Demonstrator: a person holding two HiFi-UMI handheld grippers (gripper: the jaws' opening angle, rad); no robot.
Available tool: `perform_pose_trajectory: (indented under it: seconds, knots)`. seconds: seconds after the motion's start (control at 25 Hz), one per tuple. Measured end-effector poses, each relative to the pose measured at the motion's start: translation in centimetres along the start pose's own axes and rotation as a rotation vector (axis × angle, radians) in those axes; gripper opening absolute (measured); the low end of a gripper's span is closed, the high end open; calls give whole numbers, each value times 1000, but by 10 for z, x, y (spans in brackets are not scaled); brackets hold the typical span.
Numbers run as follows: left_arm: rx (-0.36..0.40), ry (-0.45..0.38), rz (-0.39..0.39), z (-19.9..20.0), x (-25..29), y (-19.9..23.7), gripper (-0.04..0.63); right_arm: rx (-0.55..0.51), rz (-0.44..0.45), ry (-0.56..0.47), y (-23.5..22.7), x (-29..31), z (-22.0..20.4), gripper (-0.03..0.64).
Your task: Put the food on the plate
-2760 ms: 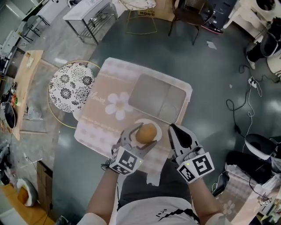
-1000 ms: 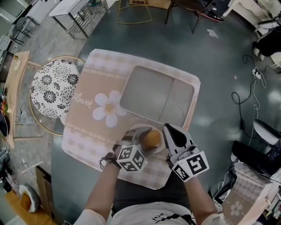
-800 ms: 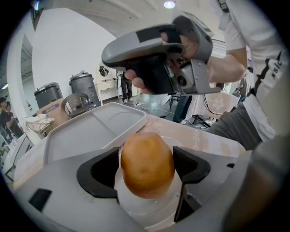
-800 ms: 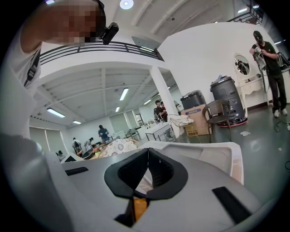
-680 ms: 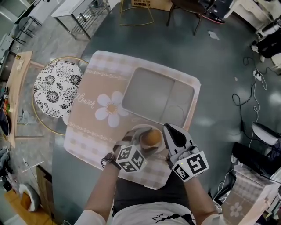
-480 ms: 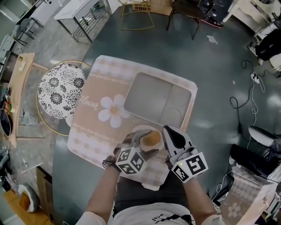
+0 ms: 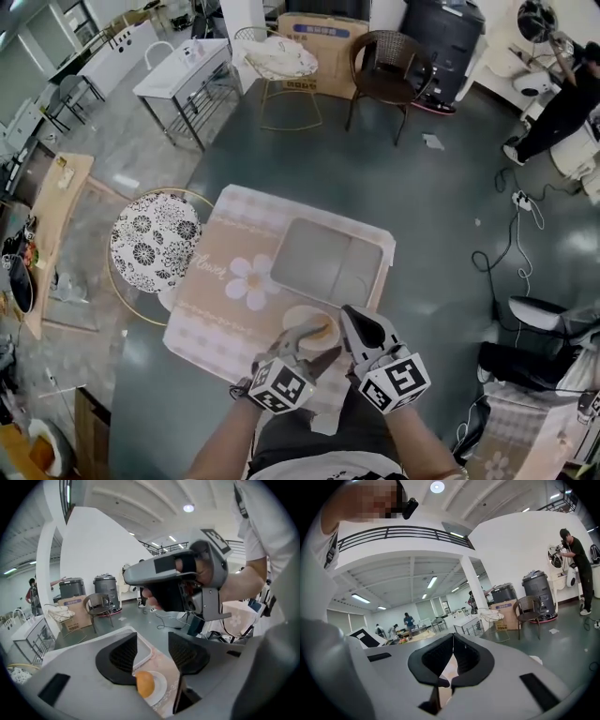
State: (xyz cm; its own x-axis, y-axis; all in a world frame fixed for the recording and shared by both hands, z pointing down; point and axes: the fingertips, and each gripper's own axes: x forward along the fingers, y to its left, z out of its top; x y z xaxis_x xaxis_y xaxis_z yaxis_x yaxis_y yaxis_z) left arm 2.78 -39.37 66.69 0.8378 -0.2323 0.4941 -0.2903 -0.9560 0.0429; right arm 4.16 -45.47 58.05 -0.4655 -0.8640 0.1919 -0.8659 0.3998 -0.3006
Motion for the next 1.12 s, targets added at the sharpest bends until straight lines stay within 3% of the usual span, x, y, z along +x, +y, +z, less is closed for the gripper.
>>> perform_pose_trajectory:
  seconds: [0.12, 0.24, 0.56, 0.84, 1.12]
  knots:
    - [-34, -39, 71, 26, -21, 4, 83, -11, 3, -2, 12, -9, 20, 15]
    - [-91, -104, 129, 52, -41, 5, 23, -21, 5, -8, 22, -19, 35, 17]
    - [-295, -264, 211, 105, -82, 13, 6, -67, 37, -24, 47, -31, 74, 15]
    - [-293, -355, 271, 147, -108, 24, 6, -108, 56, -20, 61, -32, 96, 15]
    - [-293, -403, 316, 158, -123, 28, 6, -137, 113, -36, 75, -27, 106, 14]
